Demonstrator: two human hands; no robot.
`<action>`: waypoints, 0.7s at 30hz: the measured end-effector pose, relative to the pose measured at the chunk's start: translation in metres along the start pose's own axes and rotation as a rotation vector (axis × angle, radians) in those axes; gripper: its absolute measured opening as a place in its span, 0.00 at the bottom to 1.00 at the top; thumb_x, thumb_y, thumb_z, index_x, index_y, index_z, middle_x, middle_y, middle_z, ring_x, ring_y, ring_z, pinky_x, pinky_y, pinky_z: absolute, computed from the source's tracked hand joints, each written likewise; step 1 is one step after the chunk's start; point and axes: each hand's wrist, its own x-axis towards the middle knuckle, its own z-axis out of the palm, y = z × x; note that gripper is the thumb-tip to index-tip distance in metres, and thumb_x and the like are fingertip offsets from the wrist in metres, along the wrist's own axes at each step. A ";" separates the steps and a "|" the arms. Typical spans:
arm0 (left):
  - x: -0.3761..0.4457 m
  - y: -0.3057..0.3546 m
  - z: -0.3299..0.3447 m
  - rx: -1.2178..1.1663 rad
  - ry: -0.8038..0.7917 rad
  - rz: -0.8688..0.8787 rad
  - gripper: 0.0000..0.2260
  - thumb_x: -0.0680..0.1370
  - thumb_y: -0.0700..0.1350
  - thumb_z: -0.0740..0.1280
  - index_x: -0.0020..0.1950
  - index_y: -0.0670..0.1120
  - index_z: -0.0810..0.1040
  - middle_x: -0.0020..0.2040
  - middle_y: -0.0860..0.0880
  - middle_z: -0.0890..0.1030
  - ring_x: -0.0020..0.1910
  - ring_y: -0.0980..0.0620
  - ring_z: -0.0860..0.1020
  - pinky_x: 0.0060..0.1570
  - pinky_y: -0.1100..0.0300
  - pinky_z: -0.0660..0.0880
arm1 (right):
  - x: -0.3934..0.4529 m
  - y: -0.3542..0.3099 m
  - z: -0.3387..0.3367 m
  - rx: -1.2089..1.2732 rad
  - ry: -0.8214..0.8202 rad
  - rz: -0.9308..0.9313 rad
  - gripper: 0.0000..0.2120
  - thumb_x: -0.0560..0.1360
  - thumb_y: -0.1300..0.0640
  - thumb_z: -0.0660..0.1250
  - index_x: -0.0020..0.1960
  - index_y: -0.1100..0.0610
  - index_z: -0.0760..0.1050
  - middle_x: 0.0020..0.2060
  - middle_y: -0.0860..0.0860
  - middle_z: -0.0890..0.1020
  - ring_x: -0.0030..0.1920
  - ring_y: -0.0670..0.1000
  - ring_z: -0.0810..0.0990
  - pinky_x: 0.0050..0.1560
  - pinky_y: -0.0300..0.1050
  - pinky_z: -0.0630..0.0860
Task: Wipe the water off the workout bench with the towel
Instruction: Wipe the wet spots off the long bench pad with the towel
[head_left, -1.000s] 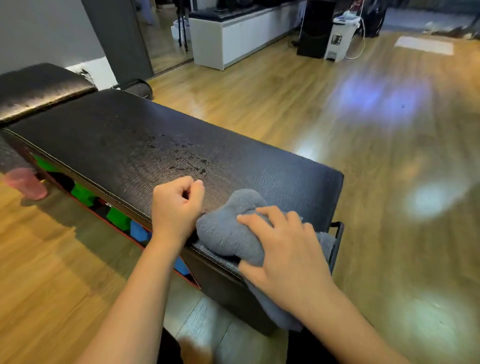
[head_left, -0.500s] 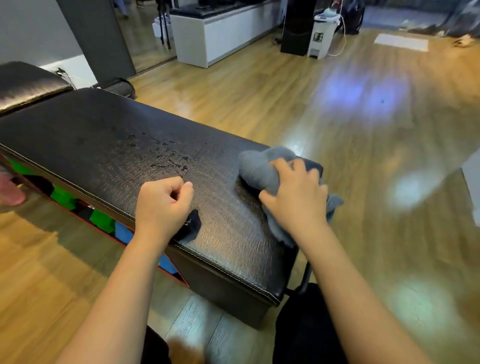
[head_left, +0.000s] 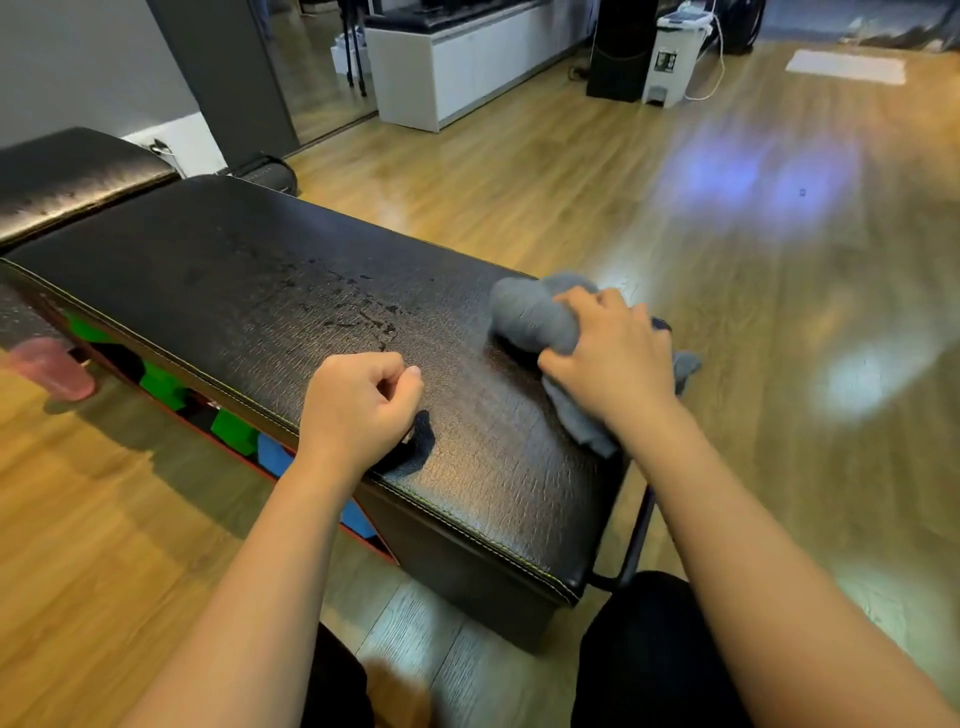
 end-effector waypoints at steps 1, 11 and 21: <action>0.000 0.000 0.000 -0.005 0.005 0.003 0.19 0.75 0.50 0.62 0.27 0.46 0.61 0.23 0.50 0.62 0.26 0.44 0.67 0.28 0.50 0.66 | 0.013 0.001 0.000 -0.003 -0.003 0.034 0.25 0.69 0.42 0.67 0.65 0.43 0.70 0.61 0.52 0.73 0.61 0.62 0.71 0.56 0.60 0.69; 0.000 0.000 -0.005 -0.321 0.197 -0.136 0.20 0.74 0.44 0.64 0.27 0.53 0.57 0.24 0.54 0.58 0.26 0.58 0.58 0.29 0.56 0.57 | -0.108 -0.061 -0.002 -0.132 0.084 -0.260 0.26 0.64 0.40 0.70 0.60 0.47 0.74 0.54 0.55 0.76 0.47 0.64 0.74 0.44 0.58 0.73; 0.003 -0.014 -0.011 -0.867 0.403 -0.372 0.20 0.73 0.40 0.62 0.23 0.53 0.62 0.24 0.55 0.61 0.26 0.53 0.56 0.31 0.59 0.54 | -0.019 -0.055 0.012 -0.059 -0.061 -0.242 0.26 0.68 0.39 0.66 0.65 0.42 0.69 0.61 0.51 0.73 0.58 0.61 0.72 0.53 0.59 0.72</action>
